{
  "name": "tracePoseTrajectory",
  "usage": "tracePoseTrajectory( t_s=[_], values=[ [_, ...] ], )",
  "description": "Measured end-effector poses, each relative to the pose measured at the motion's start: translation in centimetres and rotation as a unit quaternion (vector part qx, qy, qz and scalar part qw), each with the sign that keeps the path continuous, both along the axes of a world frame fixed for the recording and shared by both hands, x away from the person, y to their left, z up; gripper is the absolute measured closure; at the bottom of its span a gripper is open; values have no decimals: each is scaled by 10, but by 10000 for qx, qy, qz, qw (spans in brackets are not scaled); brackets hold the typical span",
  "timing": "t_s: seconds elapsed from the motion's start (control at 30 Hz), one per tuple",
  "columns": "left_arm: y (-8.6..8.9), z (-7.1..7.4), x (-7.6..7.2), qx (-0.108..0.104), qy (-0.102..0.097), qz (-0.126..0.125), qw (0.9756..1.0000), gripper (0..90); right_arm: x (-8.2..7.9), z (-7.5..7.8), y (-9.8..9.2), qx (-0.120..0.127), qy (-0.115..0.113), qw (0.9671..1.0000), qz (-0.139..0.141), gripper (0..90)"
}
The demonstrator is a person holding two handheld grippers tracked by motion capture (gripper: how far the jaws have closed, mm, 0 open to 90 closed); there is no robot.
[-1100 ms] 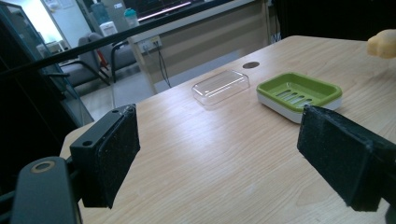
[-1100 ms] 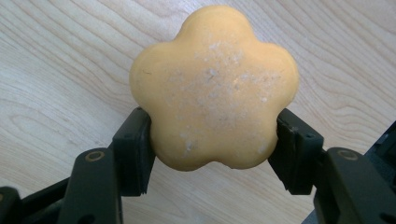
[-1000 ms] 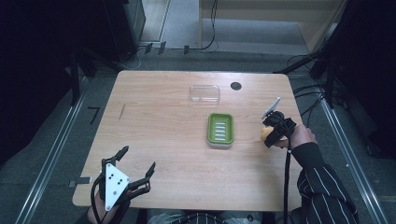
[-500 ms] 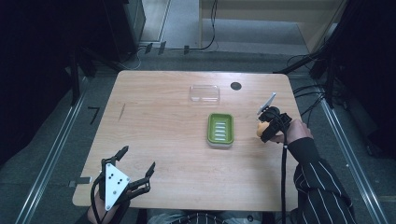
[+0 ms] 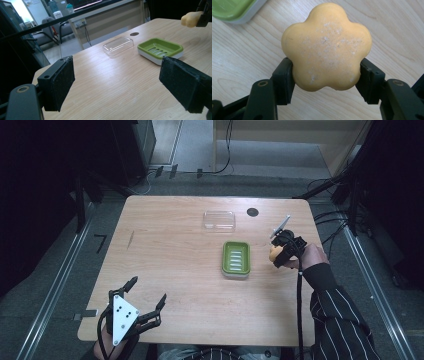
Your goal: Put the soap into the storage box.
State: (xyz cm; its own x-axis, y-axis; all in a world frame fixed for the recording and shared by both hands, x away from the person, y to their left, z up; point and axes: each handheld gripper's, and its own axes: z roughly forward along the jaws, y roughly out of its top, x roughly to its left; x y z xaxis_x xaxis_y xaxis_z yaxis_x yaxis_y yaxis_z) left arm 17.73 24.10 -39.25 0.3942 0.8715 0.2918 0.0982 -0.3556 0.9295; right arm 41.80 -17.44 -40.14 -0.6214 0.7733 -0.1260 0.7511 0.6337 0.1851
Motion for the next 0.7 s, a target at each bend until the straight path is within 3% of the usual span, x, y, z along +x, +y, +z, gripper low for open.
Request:
tracePoseTrajectory(
  t_s=[0.7],
  values=[
    [0, 0, 0, 1, 5, 2, 10000, 135, 9, 11, 22, 251, -347, 9989, 201, 401]
  ],
)
